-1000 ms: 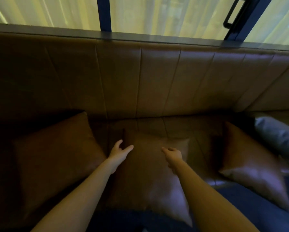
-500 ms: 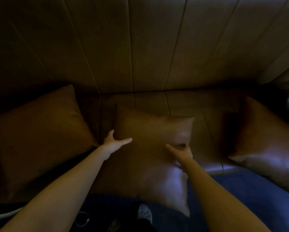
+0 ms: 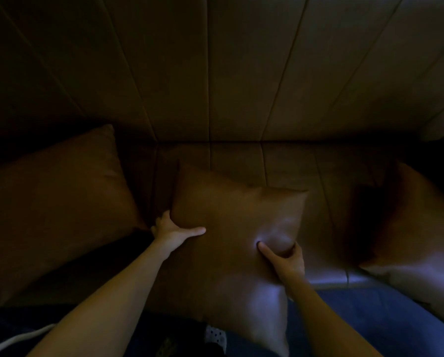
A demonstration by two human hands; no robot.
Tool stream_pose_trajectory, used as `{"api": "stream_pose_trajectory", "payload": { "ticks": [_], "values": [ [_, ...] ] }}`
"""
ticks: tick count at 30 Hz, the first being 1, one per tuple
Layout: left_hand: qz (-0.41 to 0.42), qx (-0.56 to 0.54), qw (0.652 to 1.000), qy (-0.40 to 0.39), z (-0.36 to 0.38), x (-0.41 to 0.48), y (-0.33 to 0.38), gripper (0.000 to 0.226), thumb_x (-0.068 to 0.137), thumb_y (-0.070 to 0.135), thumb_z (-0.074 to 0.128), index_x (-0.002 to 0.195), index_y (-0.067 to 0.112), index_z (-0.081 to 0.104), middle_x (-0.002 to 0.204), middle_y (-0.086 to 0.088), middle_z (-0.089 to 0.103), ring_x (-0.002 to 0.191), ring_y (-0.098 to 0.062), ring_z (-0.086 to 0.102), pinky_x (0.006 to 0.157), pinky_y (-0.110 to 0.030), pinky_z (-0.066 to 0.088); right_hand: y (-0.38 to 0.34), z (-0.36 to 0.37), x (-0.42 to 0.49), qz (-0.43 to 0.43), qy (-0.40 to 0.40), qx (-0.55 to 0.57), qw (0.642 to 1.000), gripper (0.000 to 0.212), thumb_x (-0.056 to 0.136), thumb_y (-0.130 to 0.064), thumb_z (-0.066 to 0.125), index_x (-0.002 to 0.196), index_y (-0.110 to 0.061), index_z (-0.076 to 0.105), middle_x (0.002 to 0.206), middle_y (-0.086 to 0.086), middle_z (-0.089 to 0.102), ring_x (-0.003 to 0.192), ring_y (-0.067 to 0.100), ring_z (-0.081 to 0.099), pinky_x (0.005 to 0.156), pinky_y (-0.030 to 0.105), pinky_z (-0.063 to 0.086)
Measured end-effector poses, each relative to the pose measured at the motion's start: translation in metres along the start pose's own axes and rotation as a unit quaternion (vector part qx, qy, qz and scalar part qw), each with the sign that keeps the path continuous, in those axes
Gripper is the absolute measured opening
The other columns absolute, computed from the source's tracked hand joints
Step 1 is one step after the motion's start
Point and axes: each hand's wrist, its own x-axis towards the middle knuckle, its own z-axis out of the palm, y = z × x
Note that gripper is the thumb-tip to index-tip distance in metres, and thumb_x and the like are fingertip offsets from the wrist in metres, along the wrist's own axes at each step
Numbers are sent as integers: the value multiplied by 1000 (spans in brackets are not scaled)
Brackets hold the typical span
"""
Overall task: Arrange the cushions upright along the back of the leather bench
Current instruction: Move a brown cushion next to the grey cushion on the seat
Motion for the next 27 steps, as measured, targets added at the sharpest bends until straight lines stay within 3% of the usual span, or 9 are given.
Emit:
{"api": "stream_pose_trajectory", "payload": {
  "ticks": [6,10,16,21,27],
  "values": [
    [32,-24,999,-1,-14,-3,15,126,53,44,90,152,18,16,157,-7,21,144,-34,17,113,-56,25,-22,3,-1,-36,-2,-11,999,126,40,-51,91,148,-23,33,142,9,50,129,30,50,106,49,45],
    [48,-35,998,11,-36,14,44,124,53,47,89,152,19,18,156,-7,23,143,-35,19,111,-55,28,-63,14,16,-55,-5,-25,998,121,48,-48,92,150,-21,32,145,10,48,131,32,49,108,48,44],
    [69,-35,997,10,-59,54,80,123,54,48,88,152,20,19,155,-7,25,142,-35,22,110,-55,30,-104,36,44,-69,-11,-17,997,133,36,-60,90,150,-26,31,145,8,48,130,32,50,106,51,46],
    [50,-71,996,-21,-58,83,82,132,43,59,86,152,24,18,155,-7,27,141,-36,27,109,-59,32,-125,48,69,-55,-50,-30,997,114,66,-41,85,155,-28,15,154,11,32,138,35,39,109,49,41],
    [47,-68,996,-46,-58,102,76,117,60,42,87,152,26,16,156,-6,23,141,-36,26,110,-58,31,-112,60,75,-17,-52,-66,996,117,67,-38,85,156,-30,9,157,10,27,140,34,34,112,47,37]
  ]
}}
